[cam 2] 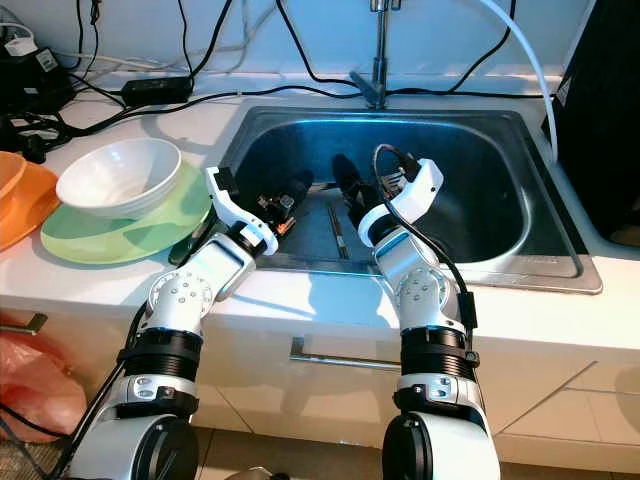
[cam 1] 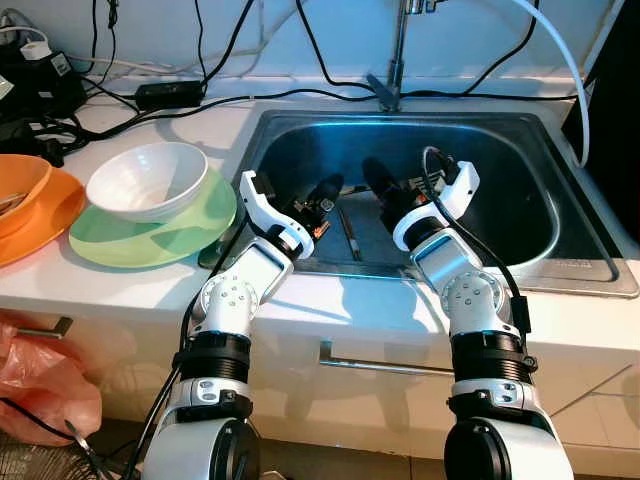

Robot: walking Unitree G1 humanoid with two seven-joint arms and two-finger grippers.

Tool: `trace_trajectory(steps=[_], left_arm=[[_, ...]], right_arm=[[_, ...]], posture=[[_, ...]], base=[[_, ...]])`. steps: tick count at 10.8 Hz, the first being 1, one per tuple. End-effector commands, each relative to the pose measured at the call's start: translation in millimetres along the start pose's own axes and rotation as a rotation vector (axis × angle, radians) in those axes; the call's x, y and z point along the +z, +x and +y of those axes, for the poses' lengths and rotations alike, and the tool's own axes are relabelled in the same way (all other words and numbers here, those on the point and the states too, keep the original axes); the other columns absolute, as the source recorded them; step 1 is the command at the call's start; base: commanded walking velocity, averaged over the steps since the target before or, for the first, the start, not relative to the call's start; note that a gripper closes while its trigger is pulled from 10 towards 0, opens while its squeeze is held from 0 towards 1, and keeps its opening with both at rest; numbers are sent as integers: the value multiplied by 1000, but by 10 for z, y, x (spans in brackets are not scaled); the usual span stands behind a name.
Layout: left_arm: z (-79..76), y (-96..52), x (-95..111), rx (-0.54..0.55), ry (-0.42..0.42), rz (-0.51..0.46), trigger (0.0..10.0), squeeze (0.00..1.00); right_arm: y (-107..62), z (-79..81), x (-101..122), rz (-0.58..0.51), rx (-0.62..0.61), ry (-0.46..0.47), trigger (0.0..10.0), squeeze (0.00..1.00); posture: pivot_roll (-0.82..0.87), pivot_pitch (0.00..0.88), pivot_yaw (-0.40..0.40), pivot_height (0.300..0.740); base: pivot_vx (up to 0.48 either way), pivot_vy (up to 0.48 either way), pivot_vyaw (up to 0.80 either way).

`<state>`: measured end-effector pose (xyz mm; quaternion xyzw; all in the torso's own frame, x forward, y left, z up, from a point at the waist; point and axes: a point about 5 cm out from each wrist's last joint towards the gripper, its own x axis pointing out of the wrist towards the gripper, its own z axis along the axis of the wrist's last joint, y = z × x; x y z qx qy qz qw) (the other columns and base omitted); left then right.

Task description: Kitchen organization

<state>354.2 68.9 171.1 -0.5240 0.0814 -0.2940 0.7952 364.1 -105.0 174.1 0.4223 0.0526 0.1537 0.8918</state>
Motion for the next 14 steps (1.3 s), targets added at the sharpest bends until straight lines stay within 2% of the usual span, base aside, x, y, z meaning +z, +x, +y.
trace_trajectory(steps=[1, 5, 10, 14], left_arm=[[-55, 36, -225, -35, -75, 23, 9373, 0], [-29, 30, -182, -16, -67, 10, 10000, 0], [-12, 26, -211, -8, -70, 21, 10000, 0], [34, 14, -199, 20, -34, 24, 10000, 0]], right_arm=[[45, 94, 41, -15, 28, 5, 0, 0], [43, 72, 52, -21, 19, 3, 0, 0], [57, 81, 101, -37, 17, 5, 0, 0], [53, 60, 83, -31, 11, 3, 0, 0]], posture=[[28, 41, 83, 740], [24, 40, 83, 740], [22, 35, 80, 740], [23, 37, 79, 740]], base=[[0, 0, 0], [0, 0, 0], [0, 0, 0], [0, 0, 0]])
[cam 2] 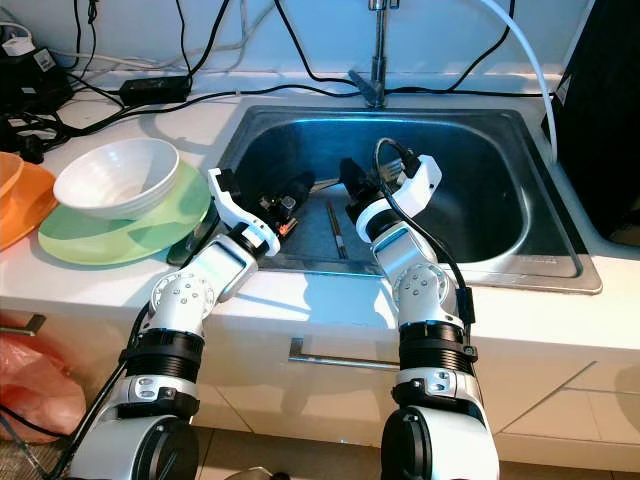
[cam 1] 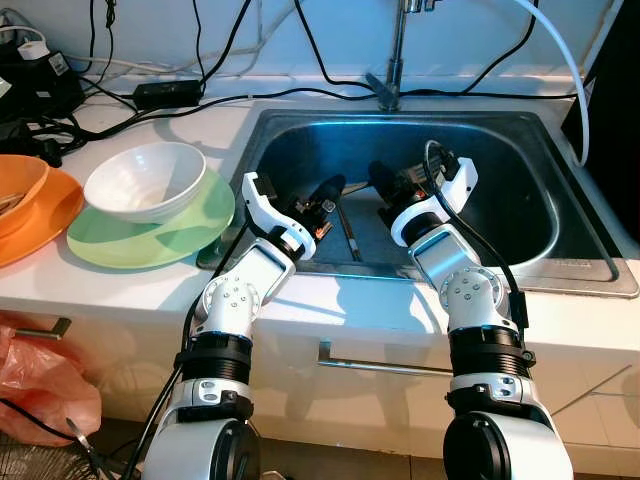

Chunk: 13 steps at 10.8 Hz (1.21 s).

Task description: Kitchen organization

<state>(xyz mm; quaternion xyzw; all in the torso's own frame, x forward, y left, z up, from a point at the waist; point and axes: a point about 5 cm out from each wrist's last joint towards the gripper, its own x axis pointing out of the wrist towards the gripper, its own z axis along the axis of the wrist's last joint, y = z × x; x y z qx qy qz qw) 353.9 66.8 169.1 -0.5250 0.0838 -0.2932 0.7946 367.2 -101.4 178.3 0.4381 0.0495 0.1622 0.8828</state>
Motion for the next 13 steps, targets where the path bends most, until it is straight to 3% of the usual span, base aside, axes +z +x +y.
trace_trajectory(steps=[1, 2, 4, 5, 8, 13], left_arm=[[26, 7, -177, 19, -28, 21, 10000, 0], [29, 7, -175, 19, -19, 21, 10000, 765], [18, 8, -165, 15, -15, 19, 10000, 765], [-2, 7, -149, 7, -15, 14, 10000, 1000], [-50, -31, -137, -6, 34, 29, 10000, 1000], [-106, -255, -168, 12, 401, 127, 10000, 1000]], right_arm=[[8, 5, 67, -27, -15, -33, 0, 0], [7, -3, 61, -26, -19, -35, 0, 0], [8, -9, 61, -26, -22, -36, 0, 0], [9, -24, 76, -39, -33, -40, 0, 0], [3, -106, 176, -100, -103, -91, 0, 0], [-39, -408, 300, -65, -244, -613, 0, 0]], posture=[[23, 38, 78, 740], [23, 38, 78, 740], [24, 38, 78, 740], [24, 37, 79, 740], [28, 36, 80, 740], [42, 39, 76, 740]], base=[[0, 0, 0], [0, 0, 0], [0, 0, 0], [0, 0, 0], [0, 0, 0], [0, 0, 0]])
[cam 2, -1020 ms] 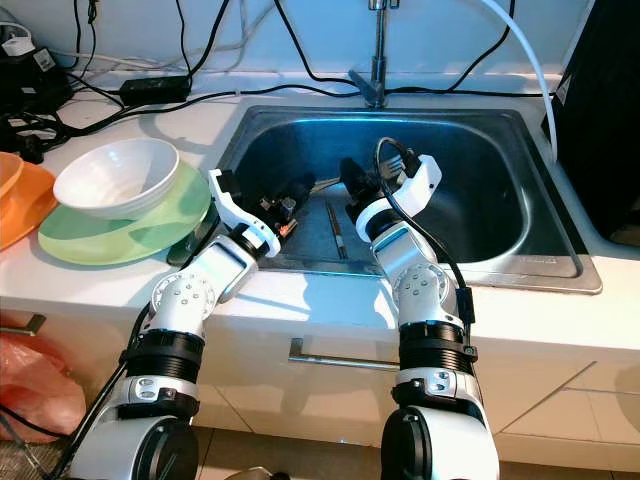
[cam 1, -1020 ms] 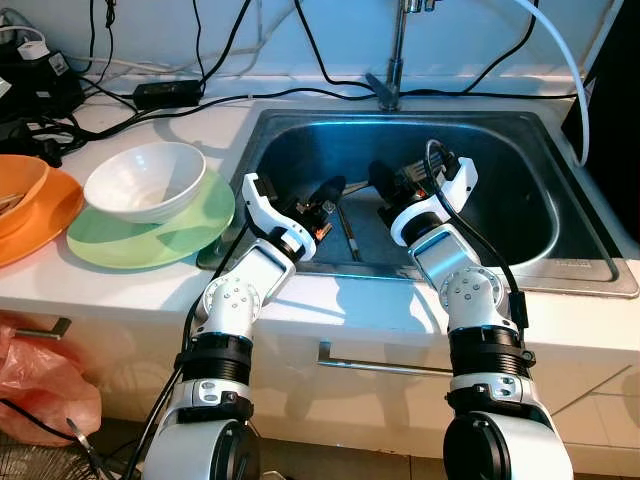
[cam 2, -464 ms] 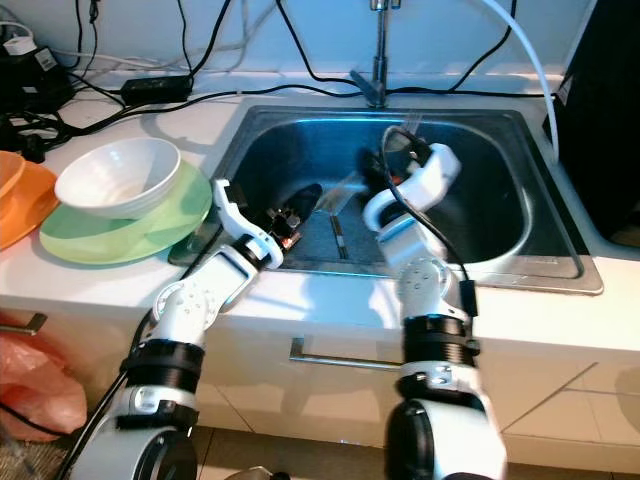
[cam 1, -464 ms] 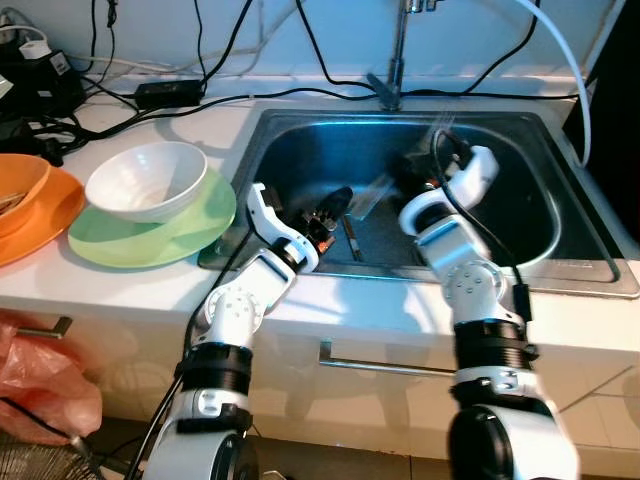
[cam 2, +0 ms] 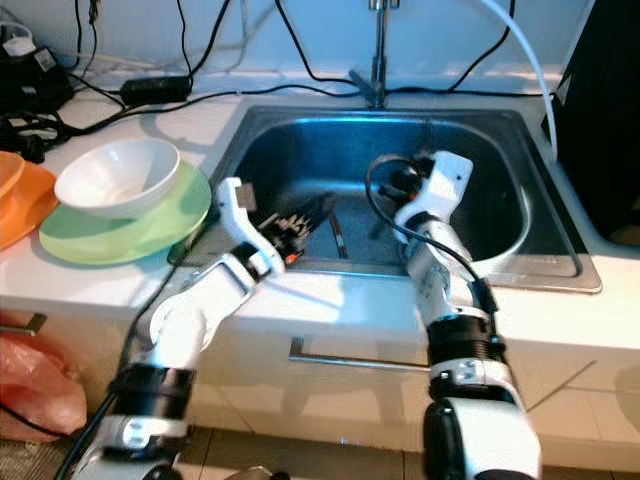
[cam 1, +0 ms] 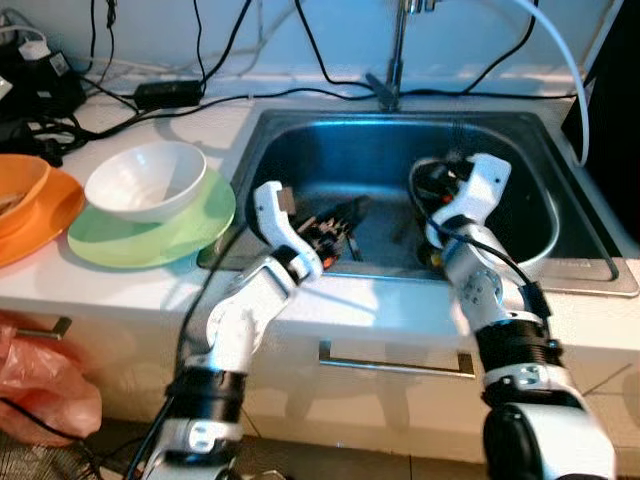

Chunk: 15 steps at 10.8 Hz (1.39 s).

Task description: Kitchen organization

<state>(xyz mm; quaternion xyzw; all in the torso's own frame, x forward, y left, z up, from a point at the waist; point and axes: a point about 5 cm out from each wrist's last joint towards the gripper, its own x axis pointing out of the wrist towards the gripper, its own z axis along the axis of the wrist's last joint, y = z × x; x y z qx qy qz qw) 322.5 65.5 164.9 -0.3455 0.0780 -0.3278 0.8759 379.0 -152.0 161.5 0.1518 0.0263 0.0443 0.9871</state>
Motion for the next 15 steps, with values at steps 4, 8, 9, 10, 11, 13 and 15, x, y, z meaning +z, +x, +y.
trace_trajectory(steps=[4, 8, 9, 10, 11, 13, 15], left_arm=[[-47, -76, -26, 15, 113, 10, 10000, 1000], [-52, -111, -49, 15, 174, 31, 10000, 1000], [-40, -114, -56, 30, 197, 30, 10000, 1000], [-38, -112, -51, 35, 209, 25, 10000, 1000], [-36, -108, -45, 40, 218, 19, 10000, 1000], [-6, -114, 9, 86, 293, -19, 10000, 1000], [32, -147, 74, 140, 424, -75, 10000, 1000]], right_arm=[[25, -71, -72, 19, 12, -266, 10000, 153], [41, -96, -72, 8, 19, -278, 10000, 1000], [40, -106, -58, 1, 23, -272, 10000, 1000], [41, -116, -52, -2, 20, -273, 10000, 1000], [42, -123, -47, -5, 19, -273, 10000, 1000], [21, -128, 13, -31, 22, -265, 10000, 1000], [-27, -95, 104, -89, 45, -261, 10000, 1000]], posture=[[48, 36, 76, 740], [47, 32, 81, 740], [46, 31, 82, 740], [46, 31, 82, 740], [43, 28, 81, 740], [43, 27, 80, 740], [41, 25, 84, 740]], base=[[0, 0, 0], [0, 0, 0], [0, 0, 0], [0, 0, 0], [0, 0, 0], [0, 0, 0], [0, 0, 0]])
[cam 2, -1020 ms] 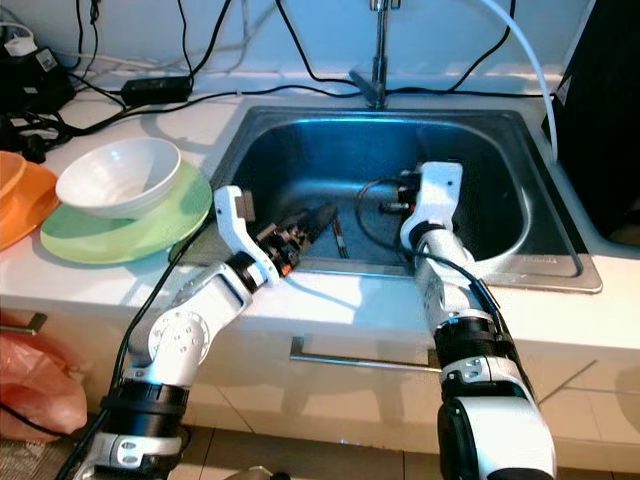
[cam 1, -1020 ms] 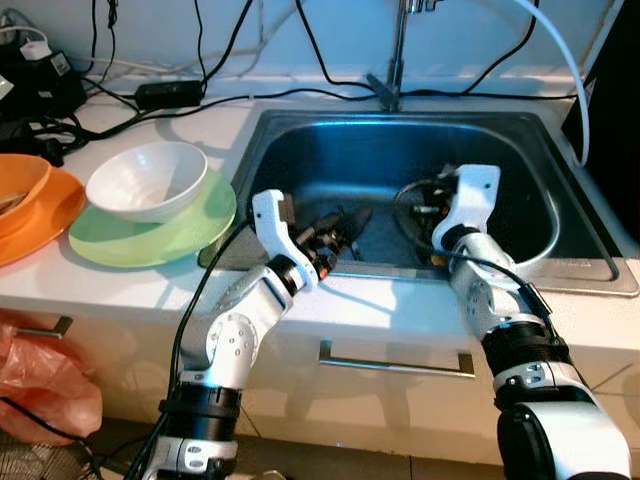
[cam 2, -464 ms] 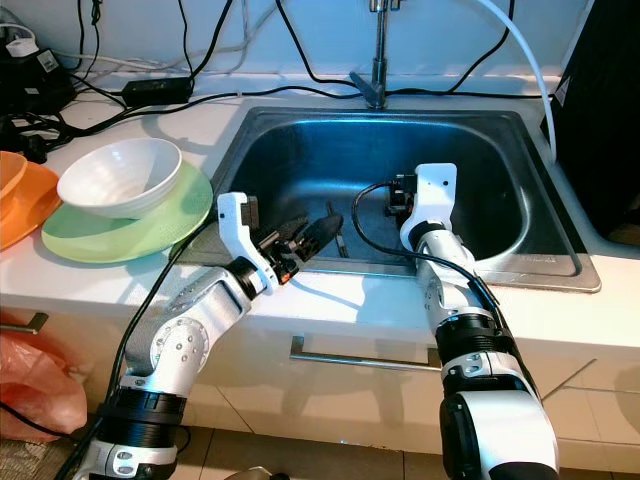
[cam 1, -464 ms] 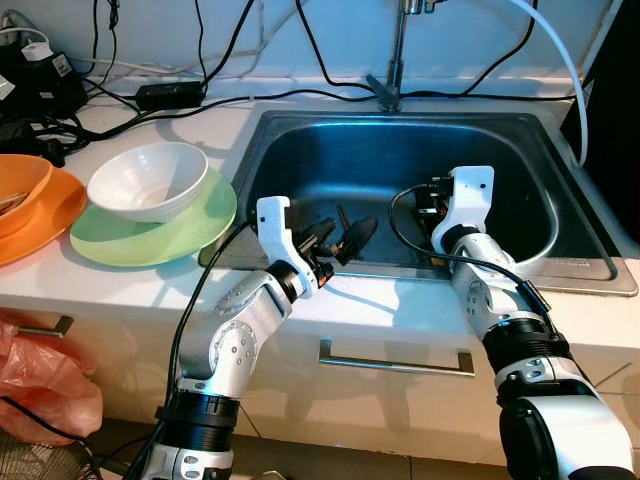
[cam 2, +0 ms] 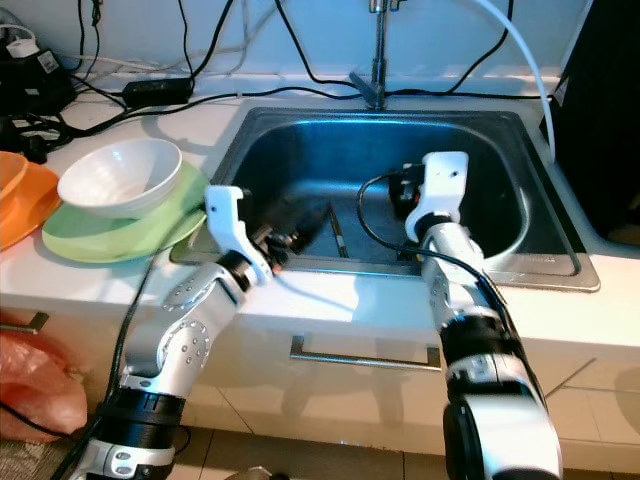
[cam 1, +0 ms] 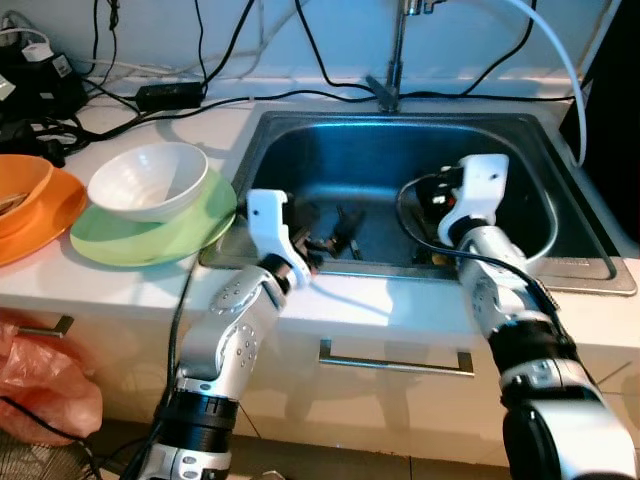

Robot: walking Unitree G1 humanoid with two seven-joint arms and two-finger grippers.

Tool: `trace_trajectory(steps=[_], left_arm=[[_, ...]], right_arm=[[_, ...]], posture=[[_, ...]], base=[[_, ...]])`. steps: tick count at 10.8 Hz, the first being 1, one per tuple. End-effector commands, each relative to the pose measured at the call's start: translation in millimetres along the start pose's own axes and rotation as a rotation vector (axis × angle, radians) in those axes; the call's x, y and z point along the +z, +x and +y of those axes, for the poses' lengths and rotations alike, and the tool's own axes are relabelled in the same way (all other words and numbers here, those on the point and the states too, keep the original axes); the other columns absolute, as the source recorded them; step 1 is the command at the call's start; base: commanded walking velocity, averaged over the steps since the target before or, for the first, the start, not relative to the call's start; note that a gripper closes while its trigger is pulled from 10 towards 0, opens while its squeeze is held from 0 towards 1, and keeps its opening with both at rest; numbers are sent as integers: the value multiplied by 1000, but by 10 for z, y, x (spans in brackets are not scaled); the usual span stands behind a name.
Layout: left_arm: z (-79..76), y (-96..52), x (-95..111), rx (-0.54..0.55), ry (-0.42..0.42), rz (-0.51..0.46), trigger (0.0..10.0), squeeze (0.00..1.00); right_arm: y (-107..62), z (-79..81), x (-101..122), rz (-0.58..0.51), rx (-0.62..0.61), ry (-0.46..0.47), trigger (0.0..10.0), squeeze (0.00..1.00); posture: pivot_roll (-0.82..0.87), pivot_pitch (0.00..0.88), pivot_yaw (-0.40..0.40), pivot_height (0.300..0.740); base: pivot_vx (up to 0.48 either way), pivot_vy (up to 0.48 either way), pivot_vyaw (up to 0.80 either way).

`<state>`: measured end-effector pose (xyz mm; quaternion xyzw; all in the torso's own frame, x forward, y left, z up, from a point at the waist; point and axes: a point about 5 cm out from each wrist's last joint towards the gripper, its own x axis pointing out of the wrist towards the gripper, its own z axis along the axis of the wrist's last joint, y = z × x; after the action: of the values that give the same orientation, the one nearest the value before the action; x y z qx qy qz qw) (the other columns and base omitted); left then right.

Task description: Kitchen organization

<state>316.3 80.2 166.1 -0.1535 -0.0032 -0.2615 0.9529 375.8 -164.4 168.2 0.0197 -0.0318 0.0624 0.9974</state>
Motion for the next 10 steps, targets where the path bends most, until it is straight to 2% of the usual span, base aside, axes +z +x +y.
trace_trajectory(steps=[1, 4, 6, 7, 8, 10], left_arm=[[59, -31, 34, 54, 74, -28, 10000, 1000], [162, -55, 114, 133, 207, -98, 10000, 1000], [181, -71, 125, 181, 228, -97, 10000, 1000], [200, -61, 181, 213, 264, -112, 10000, 0], [211, -51, 214, 227, 272, -124, 10000, 0], [227, -56, 235, 234, 284, -127, 10000, 0]], right_arm=[[-36, 11, 47, -19, 20, 6, 10000, 1000], [-175, 40, 133, -57, 89, -30, 10000, 1000], [-255, 34, 160, -61, 112, -27, 10000, 1000], [-257, 8, 185, -62, 101, -31, 10000, 376], [-265, 11, 204, -61, 101, -30, 10000, 0], [-287, 23, 236, -61, 110, -29, 10000, 0]], posture=[[40, 26, 83, 740], [36, 28, 83, 740], [28, 29, 88, 740], [28, 26, 89, 740], [29, 26, 89, 740], [30, 26, 90, 740]], base=[[0, 0, 0], [0, 0, 0], [0, 0, 0], [0, 0, 0], [0, 0, 0], [0, 0, 0]])
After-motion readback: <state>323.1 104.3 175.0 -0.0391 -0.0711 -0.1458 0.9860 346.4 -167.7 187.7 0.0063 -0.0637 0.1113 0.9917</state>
